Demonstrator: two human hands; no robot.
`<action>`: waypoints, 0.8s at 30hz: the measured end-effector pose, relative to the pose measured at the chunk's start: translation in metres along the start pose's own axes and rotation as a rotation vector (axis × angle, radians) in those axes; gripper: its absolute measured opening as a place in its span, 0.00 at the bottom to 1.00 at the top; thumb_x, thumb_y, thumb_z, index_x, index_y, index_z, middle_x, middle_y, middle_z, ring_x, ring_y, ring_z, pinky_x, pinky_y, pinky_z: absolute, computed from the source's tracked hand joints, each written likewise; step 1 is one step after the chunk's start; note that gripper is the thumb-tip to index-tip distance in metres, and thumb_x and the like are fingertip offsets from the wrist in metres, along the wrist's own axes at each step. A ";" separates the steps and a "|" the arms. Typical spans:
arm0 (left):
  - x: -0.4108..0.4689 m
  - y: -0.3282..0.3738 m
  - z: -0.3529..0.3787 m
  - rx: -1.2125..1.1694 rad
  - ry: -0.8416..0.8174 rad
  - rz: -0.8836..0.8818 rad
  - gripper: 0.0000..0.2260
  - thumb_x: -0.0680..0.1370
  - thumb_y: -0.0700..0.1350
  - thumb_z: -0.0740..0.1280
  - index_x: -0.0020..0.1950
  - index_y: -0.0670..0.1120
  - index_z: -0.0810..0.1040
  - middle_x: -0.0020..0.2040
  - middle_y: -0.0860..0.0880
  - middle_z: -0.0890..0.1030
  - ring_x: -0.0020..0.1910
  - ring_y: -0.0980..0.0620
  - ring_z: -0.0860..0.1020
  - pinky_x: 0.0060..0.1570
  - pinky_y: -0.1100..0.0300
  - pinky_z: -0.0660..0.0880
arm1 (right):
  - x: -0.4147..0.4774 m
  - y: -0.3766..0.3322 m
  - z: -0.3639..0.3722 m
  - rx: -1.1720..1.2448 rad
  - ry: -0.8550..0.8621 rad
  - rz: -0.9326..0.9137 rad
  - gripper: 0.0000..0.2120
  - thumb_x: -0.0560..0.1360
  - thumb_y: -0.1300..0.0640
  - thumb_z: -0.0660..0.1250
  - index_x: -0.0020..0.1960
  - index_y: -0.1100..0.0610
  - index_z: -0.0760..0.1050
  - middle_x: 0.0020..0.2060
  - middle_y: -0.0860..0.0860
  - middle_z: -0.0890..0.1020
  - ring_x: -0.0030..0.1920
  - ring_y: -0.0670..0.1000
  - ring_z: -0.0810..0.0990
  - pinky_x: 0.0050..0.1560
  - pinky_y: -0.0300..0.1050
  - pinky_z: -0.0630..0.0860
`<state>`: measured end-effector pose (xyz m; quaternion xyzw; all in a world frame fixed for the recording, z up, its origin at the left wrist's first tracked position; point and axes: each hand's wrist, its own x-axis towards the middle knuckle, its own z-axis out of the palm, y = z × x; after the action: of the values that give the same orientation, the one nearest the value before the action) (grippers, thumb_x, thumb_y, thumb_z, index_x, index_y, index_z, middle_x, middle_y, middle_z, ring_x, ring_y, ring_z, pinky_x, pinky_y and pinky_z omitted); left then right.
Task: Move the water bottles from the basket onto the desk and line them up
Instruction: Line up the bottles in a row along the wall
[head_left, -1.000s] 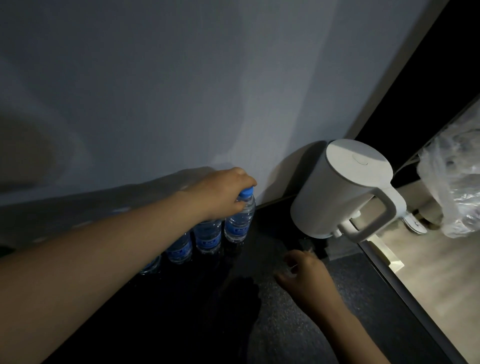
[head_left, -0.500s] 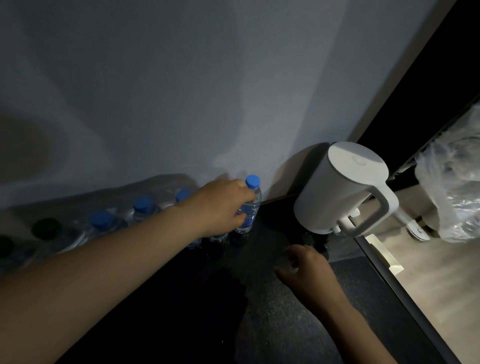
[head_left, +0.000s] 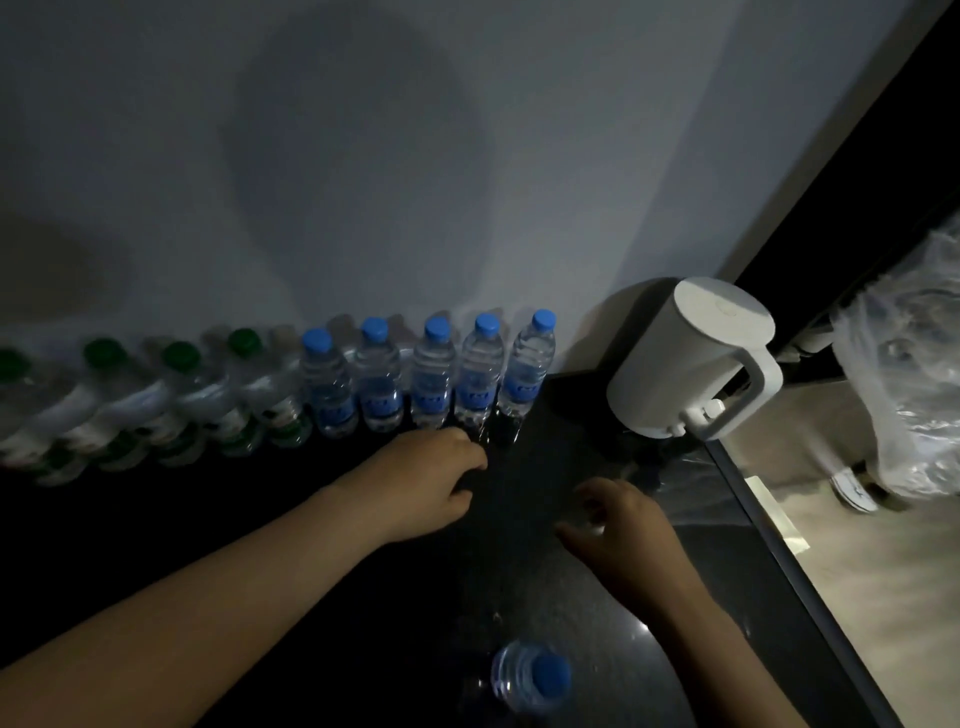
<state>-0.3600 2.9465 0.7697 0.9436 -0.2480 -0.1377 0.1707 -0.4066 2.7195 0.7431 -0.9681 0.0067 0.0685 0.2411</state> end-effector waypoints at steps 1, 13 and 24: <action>-0.010 0.002 0.004 -0.010 -0.004 -0.013 0.18 0.76 0.50 0.66 0.66 0.52 0.73 0.62 0.54 0.74 0.58 0.54 0.74 0.59 0.55 0.74 | -0.008 -0.001 0.001 -0.005 -0.002 -0.006 0.21 0.72 0.47 0.71 0.62 0.51 0.73 0.56 0.48 0.76 0.50 0.44 0.76 0.51 0.39 0.76; -0.106 0.025 0.055 -0.106 -0.065 -0.121 0.17 0.77 0.49 0.64 0.66 0.52 0.72 0.63 0.53 0.73 0.57 0.55 0.75 0.58 0.57 0.74 | -0.095 -0.003 0.031 -0.011 -0.094 0.004 0.16 0.72 0.50 0.70 0.58 0.53 0.76 0.53 0.49 0.78 0.51 0.47 0.78 0.52 0.43 0.78; -0.144 0.038 0.091 -0.144 -0.158 -0.187 0.17 0.78 0.49 0.64 0.67 0.53 0.71 0.64 0.54 0.72 0.59 0.56 0.74 0.59 0.58 0.74 | -0.107 0.000 0.052 -0.065 -0.175 -0.035 0.19 0.71 0.56 0.72 0.60 0.53 0.74 0.55 0.51 0.76 0.51 0.49 0.78 0.52 0.44 0.78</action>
<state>-0.5281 2.9663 0.7278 0.9342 -0.1609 -0.2442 0.2041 -0.5189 2.7418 0.7119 -0.9657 -0.0335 0.1485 0.2105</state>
